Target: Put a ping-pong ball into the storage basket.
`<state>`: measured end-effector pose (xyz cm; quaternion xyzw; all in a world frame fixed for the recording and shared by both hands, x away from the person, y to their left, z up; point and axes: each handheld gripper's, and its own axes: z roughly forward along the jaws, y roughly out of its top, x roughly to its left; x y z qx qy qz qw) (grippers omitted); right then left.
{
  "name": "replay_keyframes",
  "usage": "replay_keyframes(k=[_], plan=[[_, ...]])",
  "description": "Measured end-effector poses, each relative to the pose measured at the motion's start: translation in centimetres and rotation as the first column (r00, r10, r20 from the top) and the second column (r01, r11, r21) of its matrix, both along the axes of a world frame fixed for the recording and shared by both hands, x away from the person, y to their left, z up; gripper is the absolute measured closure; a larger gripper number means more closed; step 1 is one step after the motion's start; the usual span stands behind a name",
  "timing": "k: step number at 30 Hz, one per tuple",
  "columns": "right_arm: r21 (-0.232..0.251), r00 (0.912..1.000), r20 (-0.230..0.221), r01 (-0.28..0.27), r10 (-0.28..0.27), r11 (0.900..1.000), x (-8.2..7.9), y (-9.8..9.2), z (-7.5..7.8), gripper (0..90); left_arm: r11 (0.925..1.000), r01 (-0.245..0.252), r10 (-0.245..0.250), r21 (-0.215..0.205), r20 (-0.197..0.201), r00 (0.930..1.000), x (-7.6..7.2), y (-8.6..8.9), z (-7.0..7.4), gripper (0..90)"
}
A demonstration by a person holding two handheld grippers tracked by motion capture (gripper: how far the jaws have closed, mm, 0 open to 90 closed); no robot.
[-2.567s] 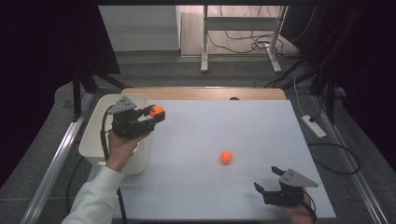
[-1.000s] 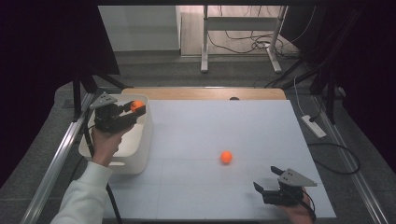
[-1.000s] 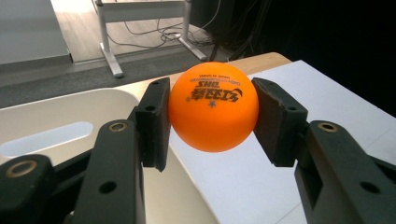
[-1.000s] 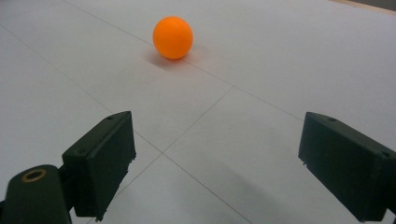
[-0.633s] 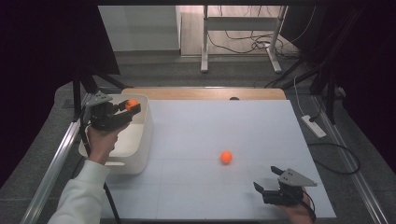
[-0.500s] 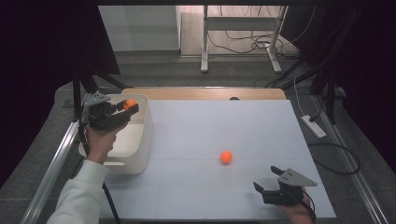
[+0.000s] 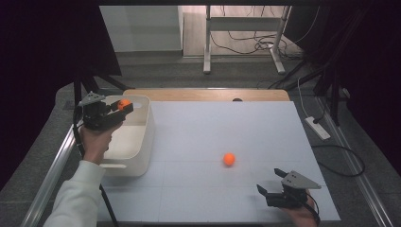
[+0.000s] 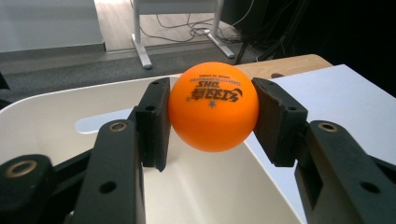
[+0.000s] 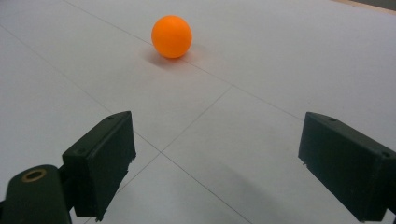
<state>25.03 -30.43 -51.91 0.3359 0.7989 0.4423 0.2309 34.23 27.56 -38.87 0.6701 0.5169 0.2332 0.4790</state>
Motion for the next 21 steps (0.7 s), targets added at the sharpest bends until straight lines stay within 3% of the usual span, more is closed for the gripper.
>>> replay_keyframes(k=[10, 21], plan=[[-0.005, 1.0000, 0.000, 0.002, -0.002, 1.000, 0.0, 0.1, 0.0, 10.7, 0.9994, 0.003, -0.002, 0.033, -0.020, 0.9998, 0.6, -0.3, -0.2, 50.3], [-0.002, 1.0000, -0.001, 0.001, -0.001, 1.000, 0.0, 0.0, 0.0, 10.7, 0.9992, -0.015, 0.017, 0.038, -0.059, 0.9981, 1.8, -0.3, -1.1, 50.3]])
